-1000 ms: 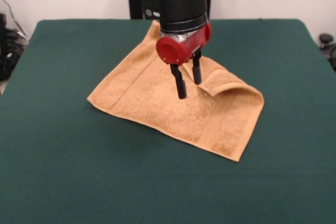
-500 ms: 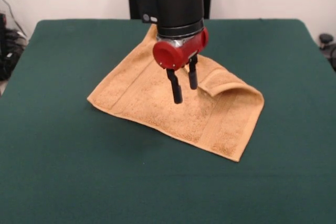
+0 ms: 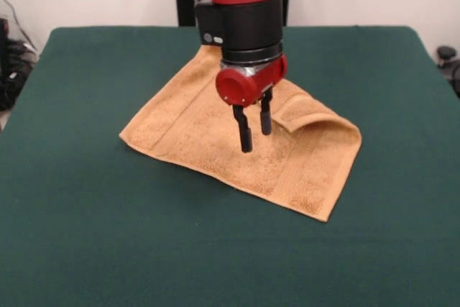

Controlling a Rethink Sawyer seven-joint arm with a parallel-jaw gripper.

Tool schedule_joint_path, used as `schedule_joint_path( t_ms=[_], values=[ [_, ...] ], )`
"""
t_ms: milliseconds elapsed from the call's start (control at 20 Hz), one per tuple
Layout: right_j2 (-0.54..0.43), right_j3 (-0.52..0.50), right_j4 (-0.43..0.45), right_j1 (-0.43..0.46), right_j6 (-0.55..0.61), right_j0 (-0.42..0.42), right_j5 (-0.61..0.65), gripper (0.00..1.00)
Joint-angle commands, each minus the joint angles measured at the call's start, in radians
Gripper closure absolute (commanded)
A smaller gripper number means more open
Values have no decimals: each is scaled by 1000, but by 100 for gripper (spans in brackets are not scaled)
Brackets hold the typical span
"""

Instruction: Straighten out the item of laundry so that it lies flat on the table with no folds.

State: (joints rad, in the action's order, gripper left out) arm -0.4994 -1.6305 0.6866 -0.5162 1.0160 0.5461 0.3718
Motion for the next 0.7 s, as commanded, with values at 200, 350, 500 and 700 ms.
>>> schedule_joint_path(
  t_ms=[200, 350, 500, 700],
  values=[
    [128, -44, -40, 60, 285, -121, -97, 0],
    [144, -59, -60, 56, 282, -136, -109, 0],
    [153, -69, -83, 51, 279, -143, -107, 0],
    [156, -79, -107, 52, 264, -143, -97, 0]
  ],
)
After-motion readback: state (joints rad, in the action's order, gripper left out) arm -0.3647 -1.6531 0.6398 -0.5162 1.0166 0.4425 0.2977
